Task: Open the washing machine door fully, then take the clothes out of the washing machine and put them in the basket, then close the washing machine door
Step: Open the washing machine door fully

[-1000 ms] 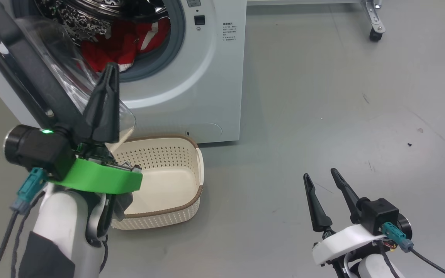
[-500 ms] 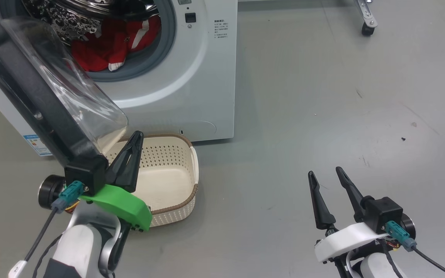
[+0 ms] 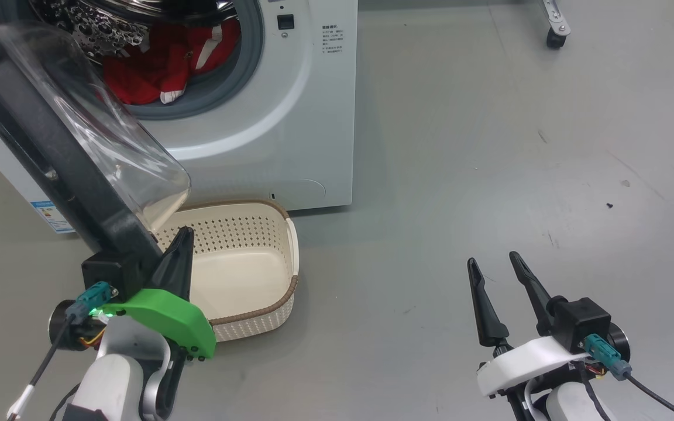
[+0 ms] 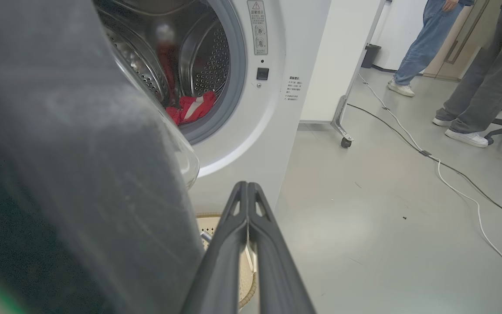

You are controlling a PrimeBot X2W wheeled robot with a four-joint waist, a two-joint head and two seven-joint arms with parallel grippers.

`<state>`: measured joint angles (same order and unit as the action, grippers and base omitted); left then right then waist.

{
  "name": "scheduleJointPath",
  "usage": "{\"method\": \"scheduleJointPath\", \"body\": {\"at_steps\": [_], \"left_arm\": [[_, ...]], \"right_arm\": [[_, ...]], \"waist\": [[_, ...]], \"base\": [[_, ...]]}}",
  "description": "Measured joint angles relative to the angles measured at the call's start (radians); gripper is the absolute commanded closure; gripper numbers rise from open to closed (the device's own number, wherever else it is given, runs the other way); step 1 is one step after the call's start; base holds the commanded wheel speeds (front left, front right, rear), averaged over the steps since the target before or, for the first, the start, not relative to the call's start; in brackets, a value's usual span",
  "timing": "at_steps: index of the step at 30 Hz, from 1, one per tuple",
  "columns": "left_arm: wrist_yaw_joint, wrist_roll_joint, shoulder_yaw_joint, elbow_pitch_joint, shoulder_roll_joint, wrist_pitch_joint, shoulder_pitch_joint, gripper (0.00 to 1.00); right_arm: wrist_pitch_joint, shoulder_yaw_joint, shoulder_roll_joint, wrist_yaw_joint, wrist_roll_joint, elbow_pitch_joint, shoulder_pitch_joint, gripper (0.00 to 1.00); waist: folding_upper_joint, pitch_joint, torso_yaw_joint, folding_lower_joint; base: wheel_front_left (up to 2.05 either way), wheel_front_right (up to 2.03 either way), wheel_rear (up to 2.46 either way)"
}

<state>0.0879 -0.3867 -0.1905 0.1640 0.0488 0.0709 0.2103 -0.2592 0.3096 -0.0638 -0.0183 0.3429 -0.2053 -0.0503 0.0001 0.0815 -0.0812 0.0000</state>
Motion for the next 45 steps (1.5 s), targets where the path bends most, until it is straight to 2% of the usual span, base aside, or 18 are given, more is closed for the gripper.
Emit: {"method": "scheduleJointPath", "body": {"at_steps": [8,19,35,45], "left_arm": [[-0.021,0.0,0.03,0.03,-0.001,0.007,-0.001,1.0],[-0.021,0.0,0.025,0.056,-0.003,-0.003,0.012,1.0],[-0.02,0.0,0.003,0.094,-0.007,-0.026,0.021,1.0],[-0.02,0.0,-0.007,0.123,-0.008,-0.041,0.021,1.0]], "right_arm": [[0.0,-0.007,0.002,0.007,-0.011,0.0,0.0,0.0],[0.0,-0.028,0.003,0.007,-0.011,0.0,0.0,0.0],[0.0,-0.044,0.005,0.012,-0.021,-0.013,0.014,0.0],[0.0,-0.05,0.006,0.026,-0.021,-0.03,0.023,0.0]], "waist": [[0.0,0.017,-0.007,0.0],[0.0,0.023,0.004,0.0],[0.0,0.002,0.079,0.0],[0.0,-0.02,0.153,0.0]], "base": [[0.0,0.0,0.0],[0.0,0.0,0.0],[0.0,0.0,0.0],[0.0,0.0,0.0]]}}
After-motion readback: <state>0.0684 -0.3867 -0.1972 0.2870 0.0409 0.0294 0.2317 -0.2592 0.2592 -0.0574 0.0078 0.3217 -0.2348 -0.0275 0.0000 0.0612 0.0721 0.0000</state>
